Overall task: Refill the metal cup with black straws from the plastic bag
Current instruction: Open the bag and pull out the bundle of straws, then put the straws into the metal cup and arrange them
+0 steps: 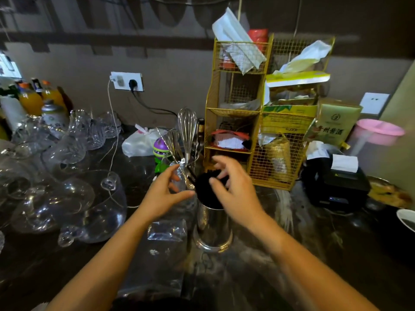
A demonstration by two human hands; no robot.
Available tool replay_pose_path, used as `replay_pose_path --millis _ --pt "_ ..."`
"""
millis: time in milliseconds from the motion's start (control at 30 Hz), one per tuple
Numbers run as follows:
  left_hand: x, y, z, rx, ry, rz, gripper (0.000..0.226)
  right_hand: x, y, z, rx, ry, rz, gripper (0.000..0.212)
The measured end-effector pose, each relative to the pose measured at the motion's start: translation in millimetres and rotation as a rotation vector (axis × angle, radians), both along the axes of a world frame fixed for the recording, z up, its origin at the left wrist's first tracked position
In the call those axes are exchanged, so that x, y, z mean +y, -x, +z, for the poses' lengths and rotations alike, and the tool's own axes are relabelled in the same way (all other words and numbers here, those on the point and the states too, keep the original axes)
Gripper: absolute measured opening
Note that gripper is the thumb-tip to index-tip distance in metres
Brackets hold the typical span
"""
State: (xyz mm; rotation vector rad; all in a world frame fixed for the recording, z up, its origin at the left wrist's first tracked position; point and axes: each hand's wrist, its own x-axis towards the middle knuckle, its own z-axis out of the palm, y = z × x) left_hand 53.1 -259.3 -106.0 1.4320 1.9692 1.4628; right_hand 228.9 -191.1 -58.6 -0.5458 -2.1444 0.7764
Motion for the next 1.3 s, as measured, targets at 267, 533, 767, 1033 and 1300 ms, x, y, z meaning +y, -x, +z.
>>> replay_pose_path --millis 267,533,767,1033,1300 --pt "11 -9 18 -0.021 0.054 -0.102 0.059 42 -12 23 -0.246 0.087 0.006 0.044" --pt "20 -14 36 0.074 0.066 -0.155 0.010 41 21 28 -0.572 -0.068 0.191 0.050" --pt "27 -11 68 0.113 0.022 -0.135 0.015 45 39 34 -0.566 -0.027 0.212 0.029" --pt "22 -4 155 0.101 -0.188 -0.092 0.011 58 30 40 -0.291 0.151 0.284 0.019" --pt "13 24 168 -0.099 -0.347 -0.043 0.015 78 9 61 -0.090 0.459 0.376 0.014"
